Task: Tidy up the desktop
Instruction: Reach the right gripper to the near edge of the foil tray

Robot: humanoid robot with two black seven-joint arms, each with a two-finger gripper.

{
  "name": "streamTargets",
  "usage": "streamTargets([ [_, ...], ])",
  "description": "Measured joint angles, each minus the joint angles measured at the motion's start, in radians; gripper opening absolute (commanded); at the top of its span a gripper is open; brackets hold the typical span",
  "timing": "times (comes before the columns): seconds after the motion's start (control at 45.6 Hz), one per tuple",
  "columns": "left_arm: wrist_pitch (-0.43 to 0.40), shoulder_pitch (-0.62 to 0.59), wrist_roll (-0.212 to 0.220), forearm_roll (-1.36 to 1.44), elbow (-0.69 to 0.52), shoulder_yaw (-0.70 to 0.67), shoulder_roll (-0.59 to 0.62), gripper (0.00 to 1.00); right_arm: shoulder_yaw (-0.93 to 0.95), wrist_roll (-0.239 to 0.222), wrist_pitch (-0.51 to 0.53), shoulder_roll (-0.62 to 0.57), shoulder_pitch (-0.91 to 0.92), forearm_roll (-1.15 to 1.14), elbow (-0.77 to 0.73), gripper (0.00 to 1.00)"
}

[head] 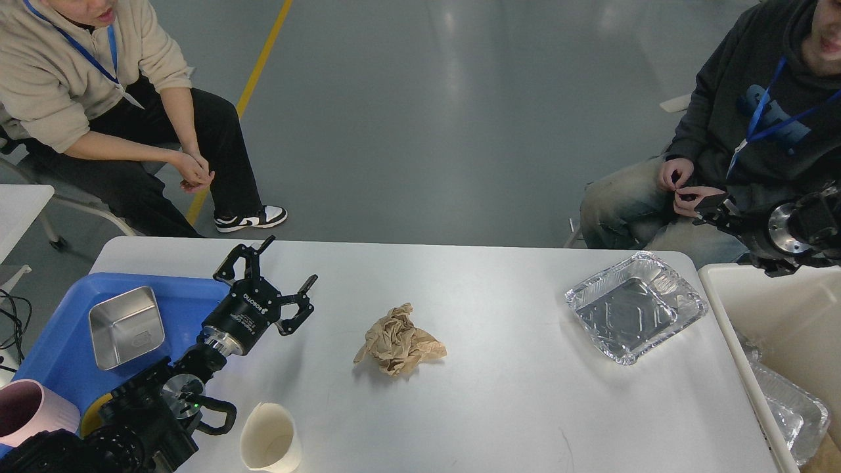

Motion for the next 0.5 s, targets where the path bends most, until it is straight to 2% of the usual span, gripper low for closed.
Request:
streamTargets([
  [0.373, -0.001, 0.005, 0.0, 0.0, 0.0, 0.0, 0.001, 0.98, 0.067, -0.083, -0.09, 0.087, 0.009, 0.122, -0.087, 1.0],
  [0.504, -0.001, 0.009, 0.0, 0.0, 0.0, 0.001, 0.001, 0.98, 0.16, -0.145, -0.147, 0.156, 0.013, 0.185, -0.146, 1.0],
])
